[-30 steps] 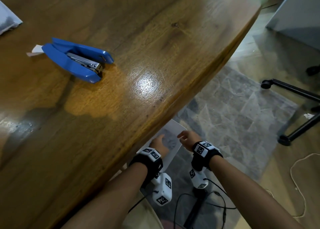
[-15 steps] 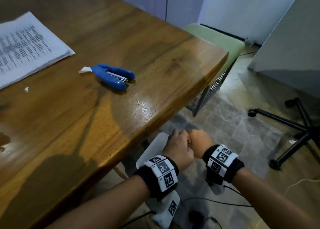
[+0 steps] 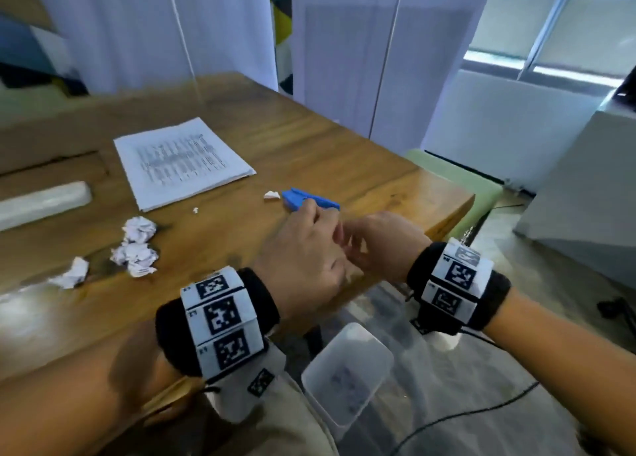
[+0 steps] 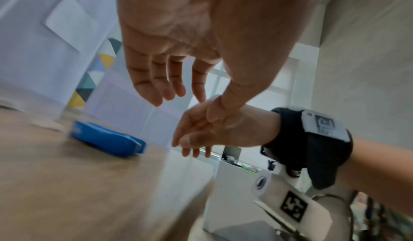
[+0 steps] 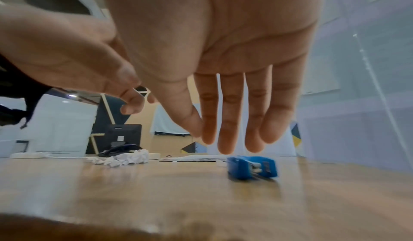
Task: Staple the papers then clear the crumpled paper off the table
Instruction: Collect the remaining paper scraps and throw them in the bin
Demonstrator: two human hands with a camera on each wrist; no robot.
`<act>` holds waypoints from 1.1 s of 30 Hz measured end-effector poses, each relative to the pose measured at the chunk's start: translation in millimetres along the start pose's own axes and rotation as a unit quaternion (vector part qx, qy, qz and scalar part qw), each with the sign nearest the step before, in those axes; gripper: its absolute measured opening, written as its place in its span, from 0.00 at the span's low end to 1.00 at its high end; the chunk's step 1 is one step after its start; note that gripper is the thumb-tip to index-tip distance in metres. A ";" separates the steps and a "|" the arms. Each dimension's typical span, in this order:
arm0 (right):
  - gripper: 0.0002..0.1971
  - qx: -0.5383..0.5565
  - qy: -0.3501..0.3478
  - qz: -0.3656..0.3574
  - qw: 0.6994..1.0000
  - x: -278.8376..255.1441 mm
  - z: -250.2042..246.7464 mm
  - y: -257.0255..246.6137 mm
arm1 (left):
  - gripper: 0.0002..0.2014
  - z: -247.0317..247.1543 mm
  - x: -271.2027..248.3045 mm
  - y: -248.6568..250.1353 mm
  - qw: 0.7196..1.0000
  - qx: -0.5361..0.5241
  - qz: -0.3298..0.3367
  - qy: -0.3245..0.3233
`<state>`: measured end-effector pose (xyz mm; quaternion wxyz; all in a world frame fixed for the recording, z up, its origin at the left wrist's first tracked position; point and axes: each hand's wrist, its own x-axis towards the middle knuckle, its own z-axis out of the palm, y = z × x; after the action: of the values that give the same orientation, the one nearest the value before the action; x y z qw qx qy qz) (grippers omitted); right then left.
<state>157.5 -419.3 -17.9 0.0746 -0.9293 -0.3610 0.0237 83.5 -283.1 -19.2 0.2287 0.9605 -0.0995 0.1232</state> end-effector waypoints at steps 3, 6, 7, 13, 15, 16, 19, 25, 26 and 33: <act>0.11 -0.022 -0.016 -0.059 0.998 25.8 -3.3 -31.9 | 0.13 -36.1 -17.4 -36.1 0.997 0.053 -0.051 -0.015; 0.11 -0.027 -0.054 -0.110 0.992 49.7 0.0 -64.3 | 0.13 -70.3 -35.5 -71.7 0.989 0.095 -0.117 -0.010; 0.11 -0.028 -0.067 -0.125 0.990 57.4 1.5 -74.4 | 0.13 -80.4 -41.8 -83.0 0.985 0.095 -0.143 -0.010; 0.17 -0.051 -0.125 -0.179 0.975 108.6 7.2 -127.8 | 0.14 -130.0 -78.5 -145.5 0.960 0.133 -0.248 0.008; 0.23 -0.052 -0.143 -0.175 0.973 131.2 14.2 -141.3 | 0.18 -140.5 -88.6 -162.6 0.944 0.147 -0.296 -0.009; 0.28 -0.051 -0.148 -0.174 0.972 141.8 17.7 -149.2 | 0.22 -143.5 -94.1 -171.0 0.933 0.148 -0.325 -0.028; 0.50 -0.016 -0.179 -0.162 0.970 164.0 21.0 -176.3 | 0.32 -145.7 -109.0 -192.1 0.902 0.127 -0.399 -0.102; 0.61 -0.014 -0.218 -0.213 0.952 179.6 33.9 -215.6 | 0.35 -136.7 -116.2 -209.6 0.886 0.092 -0.429 -0.151; 0.60 -0.027 -0.222 -0.215 0.951 181.5 37.7 -219.4 | 0.34 -135.4 -115.0 -210.8 0.888 0.090 -0.426 -0.150; 0.29 -0.057 -0.196 -0.259 0.944 178.9 51.0 -219.3 | 0.17 -132.4 -107.1 -217.0 0.899 0.086 -0.392 -0.177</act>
<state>138.1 -132.7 -32.4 -0.0469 -0.7836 -0.5972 0.1647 10.2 -17.3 -24.9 0.1536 0.9438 0.2568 -0.1402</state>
